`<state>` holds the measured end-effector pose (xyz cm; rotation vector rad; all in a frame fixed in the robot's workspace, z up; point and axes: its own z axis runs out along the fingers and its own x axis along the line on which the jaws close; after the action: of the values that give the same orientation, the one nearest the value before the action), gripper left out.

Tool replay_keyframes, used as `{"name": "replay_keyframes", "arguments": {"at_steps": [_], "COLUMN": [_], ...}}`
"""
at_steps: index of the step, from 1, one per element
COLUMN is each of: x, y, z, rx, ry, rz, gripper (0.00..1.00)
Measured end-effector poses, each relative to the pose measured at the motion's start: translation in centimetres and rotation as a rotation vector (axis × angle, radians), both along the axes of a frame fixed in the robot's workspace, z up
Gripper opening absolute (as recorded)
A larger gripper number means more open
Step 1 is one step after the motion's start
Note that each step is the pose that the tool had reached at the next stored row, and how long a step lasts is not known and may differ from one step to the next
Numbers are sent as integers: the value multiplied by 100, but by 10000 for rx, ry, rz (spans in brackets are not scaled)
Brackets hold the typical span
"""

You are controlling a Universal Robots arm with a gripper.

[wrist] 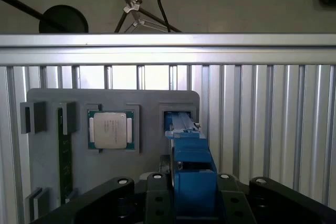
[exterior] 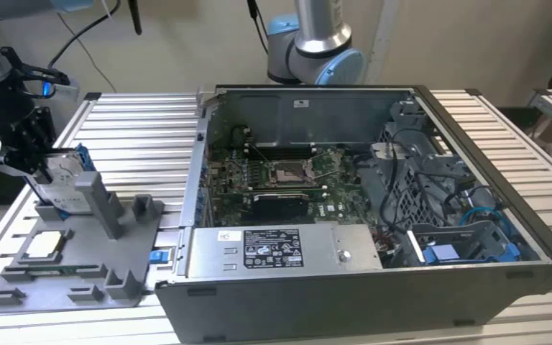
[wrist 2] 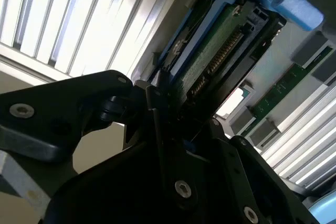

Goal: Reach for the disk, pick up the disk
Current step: 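Pick up the disk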

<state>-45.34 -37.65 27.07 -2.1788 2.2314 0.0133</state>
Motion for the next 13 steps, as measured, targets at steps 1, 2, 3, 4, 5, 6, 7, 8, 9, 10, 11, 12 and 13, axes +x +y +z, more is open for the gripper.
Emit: {"name": "replay_keyframes", "arguments": {"at_steps": [1, 2, 3, 4, 5, 6, 7, 8, 9, 10, 11, 12, 13], "x": [0, 0, 0, 0, 0, 0, 0, 0, 0, 0, 0, 0, 0], "y": [0, 0, 0, 0, 0, 0, 0, 0, 0, 0, 0, 0, 0], "z": [0, 0, 0, 0, 0, -1, -1, -1, -1, -1, -1, -1, -1], "rx": [0, 0, 0, 0, 0, 0, 0, 0, 0, 0, 0, 0, 0], "ry": [1, 0, 0, 0, 0, 0, 0, 1, 0, 0, 1, 0, 1], "rz": [0, 0, 0, 0, 0, 0, 0, 0, 0, 0, 0, 0, 0], "gripper": [0, 0, 0, 0, 0, 0, 0, 0, 0, 0, 0, 0, 0]}}
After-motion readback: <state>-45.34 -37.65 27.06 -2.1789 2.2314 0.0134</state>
